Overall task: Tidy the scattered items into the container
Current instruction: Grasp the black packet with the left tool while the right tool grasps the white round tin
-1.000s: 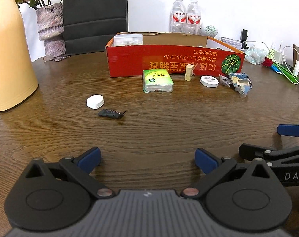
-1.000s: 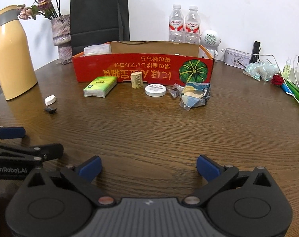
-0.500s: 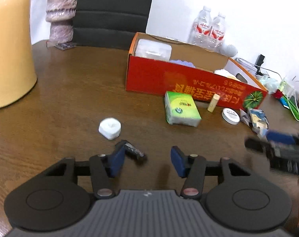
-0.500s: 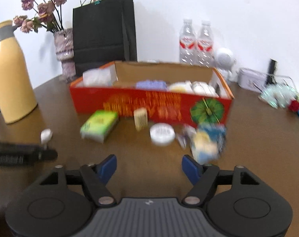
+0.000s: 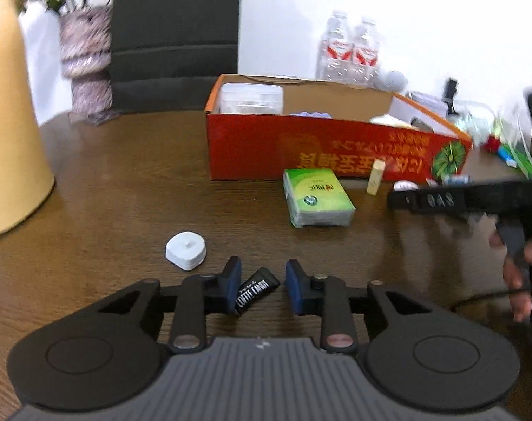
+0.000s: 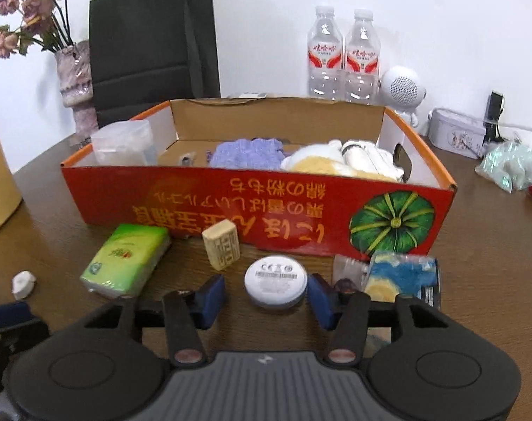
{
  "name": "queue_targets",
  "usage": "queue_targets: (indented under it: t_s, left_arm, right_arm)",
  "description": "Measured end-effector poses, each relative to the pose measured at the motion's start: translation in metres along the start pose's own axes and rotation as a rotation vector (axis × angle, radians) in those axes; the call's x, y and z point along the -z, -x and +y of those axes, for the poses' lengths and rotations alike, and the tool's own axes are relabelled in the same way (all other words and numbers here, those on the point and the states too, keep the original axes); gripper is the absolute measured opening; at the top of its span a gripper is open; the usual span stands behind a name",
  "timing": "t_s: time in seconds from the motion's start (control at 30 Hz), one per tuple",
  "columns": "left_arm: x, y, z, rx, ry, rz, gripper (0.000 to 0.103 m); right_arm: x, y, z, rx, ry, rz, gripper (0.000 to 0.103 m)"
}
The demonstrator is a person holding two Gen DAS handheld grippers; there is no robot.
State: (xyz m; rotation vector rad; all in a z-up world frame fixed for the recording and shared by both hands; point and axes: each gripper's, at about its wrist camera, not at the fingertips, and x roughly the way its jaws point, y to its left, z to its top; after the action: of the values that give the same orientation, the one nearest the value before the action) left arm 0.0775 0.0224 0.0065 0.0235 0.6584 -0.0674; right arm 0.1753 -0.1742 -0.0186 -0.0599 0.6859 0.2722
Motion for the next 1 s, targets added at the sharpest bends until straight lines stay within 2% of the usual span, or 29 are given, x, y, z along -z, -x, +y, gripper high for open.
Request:
queue_targets:
  t_s: [0.1, 0.13, 0.2, 0.4, 0.5, 0.57, 0.63, 0.7, 0.8, 0.9, 0.97, 1.0]
  left_arm:
    - [0.003, 0.003, -0.002, 0.032, -0.019, -0.004, 0.001]
    - [0.004, 0.004, -0.003, 0.026, -0.020, -0.006, 0.001]
    - [0.006, 0.005, -0.002, 0.027, -0.006, -0.011, 0.001]
    - [0.007, 0.024, 0.000, 0.036, 0.032, -0.093, 0.001]
    - [0.008, 0.043, 0.004, 0.039, 0.085, -0.131, 0.001]
    - [0.015, 0.054, 0.001, 0.072, 0.139, -0.122, 0.001]
    - [0.025, 0.064, -0.007, 0.103, 0.153, -0.116, 0.001]
    - [0.033, 0.073, -0.017, 0.093, 0.142, -0.130, 0.001]
    - [0.033, 0.076, -0.023, 0.095, 0.128, -0.135, 0.001]
    - [0.027, 0.073, -0.025, 0.071, 0.085, -0.121, 0.002]
    - [0.026, 0.069, -0.024, 0.038, 0.021, -0.110, 0.008]
    - [0.025, 0.064, -0.020, 0.012, -0.004, -0.102, 0.019]
  right_arm:
    - [-0.004, -0.006, 0.002, 0.005, 0.011, -0.009, 0.048]
    - [-0.003, -0.006, 0.004, 0.003, 0.022, -0.017, 0.038]
    - [-0.002, -0.003, 0.007, -0.001, 0.038, -0.019, 0.038]
    - [0.007, 0.023, 0.012, -0.044, 0.027, -0.035, 0.038]
    - [0.019, 0.064, 0.022, -0.061, 0.033, -0.100, 0.038]
    - [0.036, 0.094, 0.028, -0.098, 0.023, -0.137, 0.038]
    - [0.057, 0.116, 0.032, -0.165, 0.015, -0.122, 0.038]
    - [0.075, 0.131, 0.031, -0.224, -0.002, -0.102, 0.038]
    - [0.090, 0.144, 0.026, -0.201, -0.032, -0.076, 0.038]
    - [0.088, 0.141, 0.019, -0.181, -0.054, -0.071, 0.038]
    - [0.086, 0.137, 0.016, -0.162, -0.058, -0.071, 0.038]
    - [0.085, 0.134, 0.015, -0.163, -0.060, -0.068, 0.038]
